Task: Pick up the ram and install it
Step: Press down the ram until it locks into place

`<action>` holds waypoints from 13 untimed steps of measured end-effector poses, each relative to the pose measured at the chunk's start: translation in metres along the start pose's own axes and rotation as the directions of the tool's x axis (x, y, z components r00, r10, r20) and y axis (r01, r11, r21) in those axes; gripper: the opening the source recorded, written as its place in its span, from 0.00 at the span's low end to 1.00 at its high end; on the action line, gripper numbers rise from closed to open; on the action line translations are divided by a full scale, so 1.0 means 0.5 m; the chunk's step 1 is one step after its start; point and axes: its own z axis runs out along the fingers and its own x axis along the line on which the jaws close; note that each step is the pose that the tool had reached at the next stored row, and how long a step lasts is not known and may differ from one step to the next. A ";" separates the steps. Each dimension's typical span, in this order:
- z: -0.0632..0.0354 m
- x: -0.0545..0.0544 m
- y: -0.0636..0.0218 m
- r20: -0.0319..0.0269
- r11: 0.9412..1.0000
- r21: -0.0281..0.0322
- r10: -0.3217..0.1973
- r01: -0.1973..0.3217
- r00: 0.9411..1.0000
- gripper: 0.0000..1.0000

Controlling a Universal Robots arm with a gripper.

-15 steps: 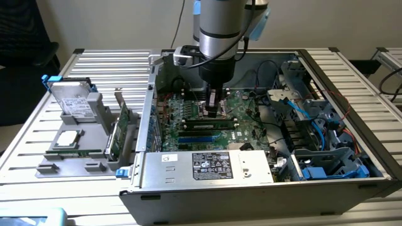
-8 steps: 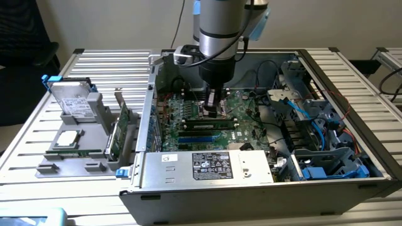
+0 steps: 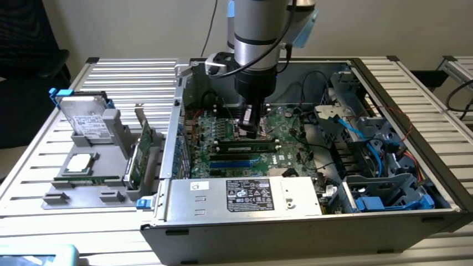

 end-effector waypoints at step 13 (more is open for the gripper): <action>0.000 0.000 0.000 -0.003 0.988 0.003 0.155 -0.155 0.988 0.11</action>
